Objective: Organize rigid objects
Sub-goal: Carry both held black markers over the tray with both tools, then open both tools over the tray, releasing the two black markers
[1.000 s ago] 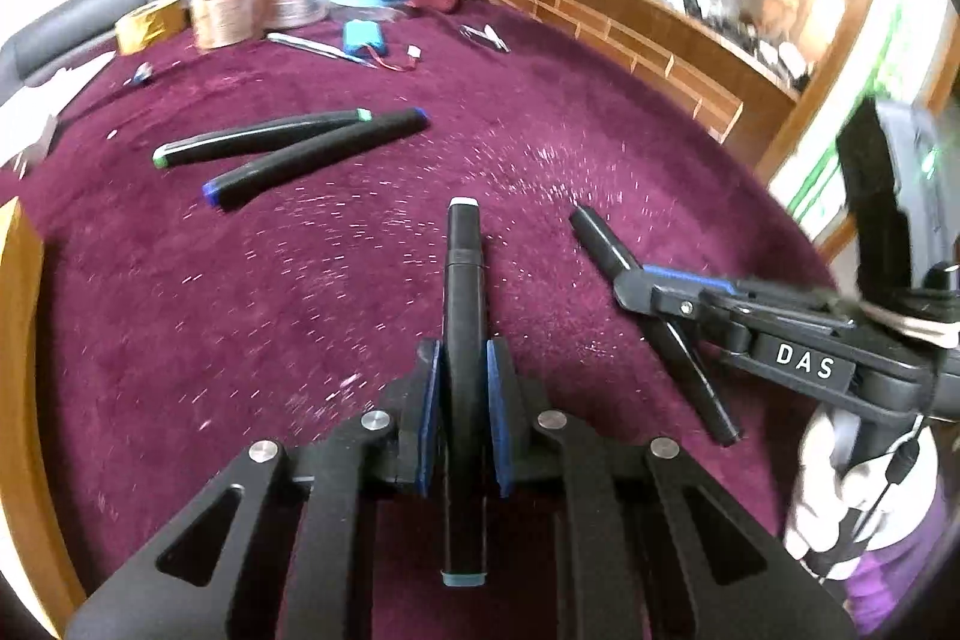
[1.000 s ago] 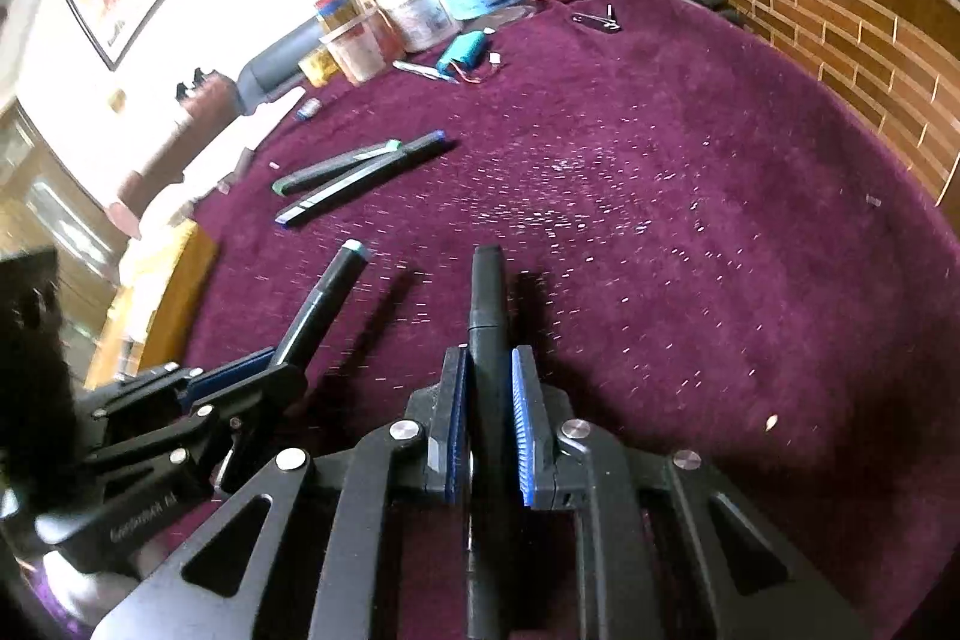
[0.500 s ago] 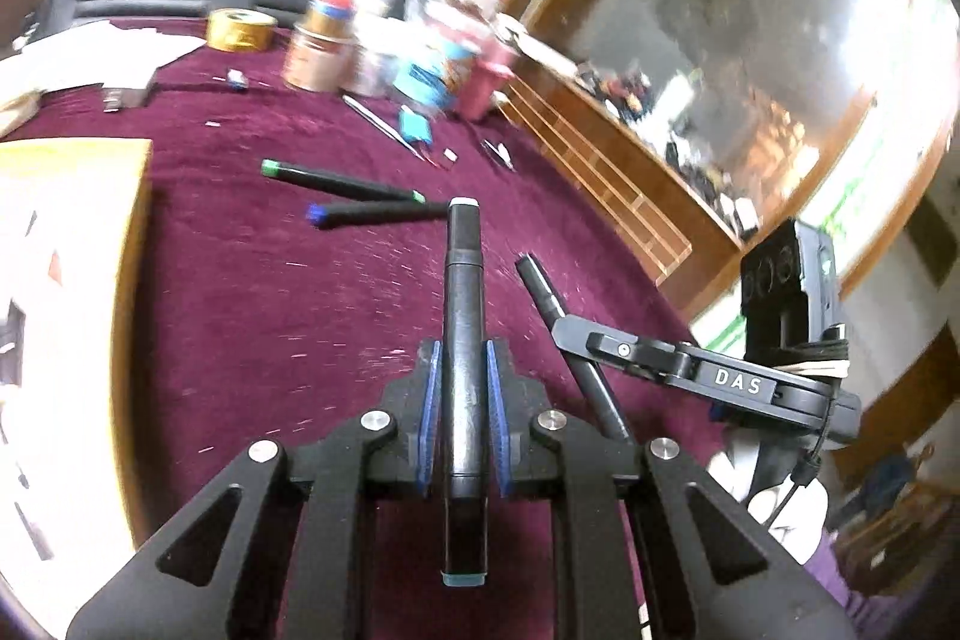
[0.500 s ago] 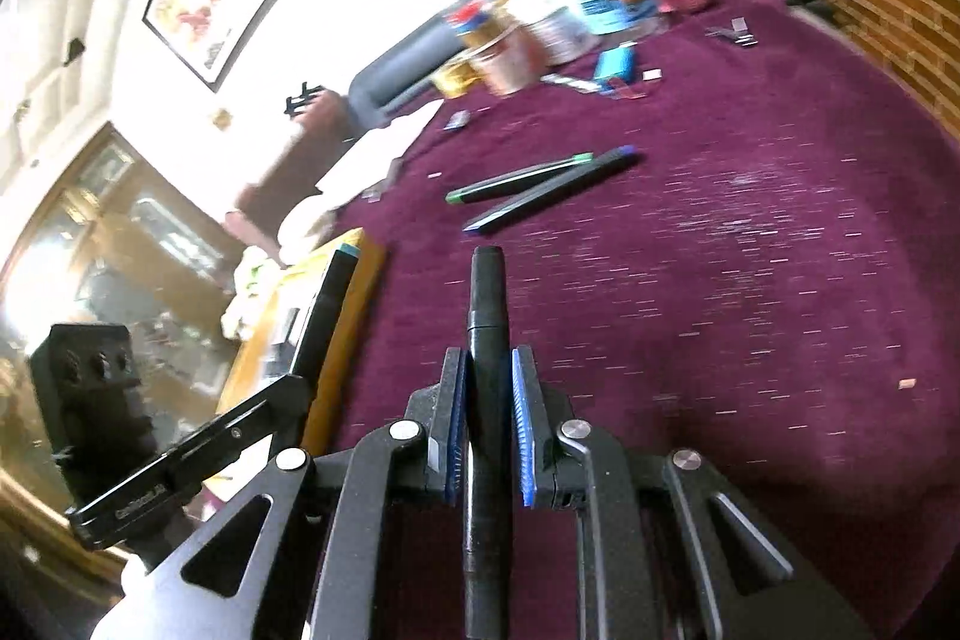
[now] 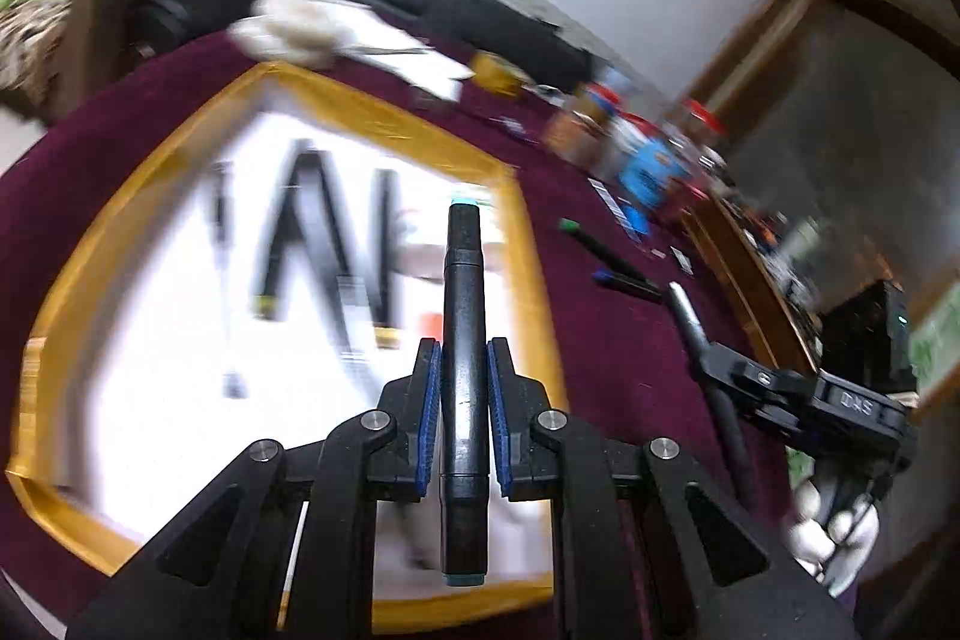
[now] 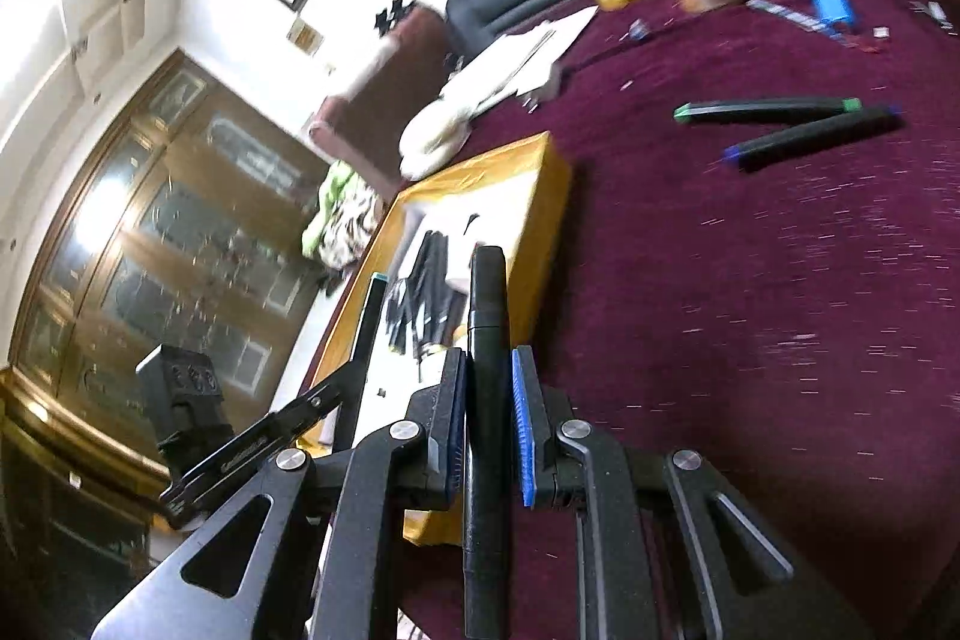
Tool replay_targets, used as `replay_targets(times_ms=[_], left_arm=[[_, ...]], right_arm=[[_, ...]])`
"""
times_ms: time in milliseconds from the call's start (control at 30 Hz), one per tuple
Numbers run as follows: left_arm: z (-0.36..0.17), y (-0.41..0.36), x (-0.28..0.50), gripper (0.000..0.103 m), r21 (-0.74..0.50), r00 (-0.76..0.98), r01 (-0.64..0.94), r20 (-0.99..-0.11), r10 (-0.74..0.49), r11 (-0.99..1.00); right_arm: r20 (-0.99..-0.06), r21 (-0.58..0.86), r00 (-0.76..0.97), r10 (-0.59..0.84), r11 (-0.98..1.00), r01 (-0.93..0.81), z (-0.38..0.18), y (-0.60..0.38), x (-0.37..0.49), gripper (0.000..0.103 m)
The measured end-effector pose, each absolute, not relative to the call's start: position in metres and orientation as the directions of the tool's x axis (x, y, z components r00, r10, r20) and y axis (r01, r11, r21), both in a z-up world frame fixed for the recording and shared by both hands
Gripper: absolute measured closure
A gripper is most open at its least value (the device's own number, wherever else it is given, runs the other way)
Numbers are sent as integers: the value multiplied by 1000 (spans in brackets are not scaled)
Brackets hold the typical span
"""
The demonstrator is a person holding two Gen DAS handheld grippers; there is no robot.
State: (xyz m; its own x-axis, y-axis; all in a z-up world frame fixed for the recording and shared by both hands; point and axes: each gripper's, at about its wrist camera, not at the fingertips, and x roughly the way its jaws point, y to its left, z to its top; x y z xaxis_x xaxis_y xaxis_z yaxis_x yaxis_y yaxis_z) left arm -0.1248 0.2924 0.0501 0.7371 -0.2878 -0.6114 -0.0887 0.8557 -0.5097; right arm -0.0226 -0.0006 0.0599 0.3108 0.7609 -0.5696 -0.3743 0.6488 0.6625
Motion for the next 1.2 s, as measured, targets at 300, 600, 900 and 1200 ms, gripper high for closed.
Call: replay_targets(times_ms=[300, 600, 900, 1200], left_arm=[[20, 346, -126, 90, -494, 713, -244, -674, -190, 835], [24, 356, -135, 85, -546, 732, -227, -642, -228, 807], [62, 377, -164, 41, -549, 822, -230, -552, -142, 804], [67, 391, -175, 34, -546, 841, -254, -532, -96, 798]], right_arm=[[-641, 630, 188, 745, 650, -425, 38, 98, -15, 90], [-716, 562, 160, 680, 697, -446, 22, 152, -15, 90], [-744, 544, 112, 659, 694, -472, 17, 186, -19, 90], [-815, 393, 202, 543, 775, -496, 14, 196, -21, 89]])
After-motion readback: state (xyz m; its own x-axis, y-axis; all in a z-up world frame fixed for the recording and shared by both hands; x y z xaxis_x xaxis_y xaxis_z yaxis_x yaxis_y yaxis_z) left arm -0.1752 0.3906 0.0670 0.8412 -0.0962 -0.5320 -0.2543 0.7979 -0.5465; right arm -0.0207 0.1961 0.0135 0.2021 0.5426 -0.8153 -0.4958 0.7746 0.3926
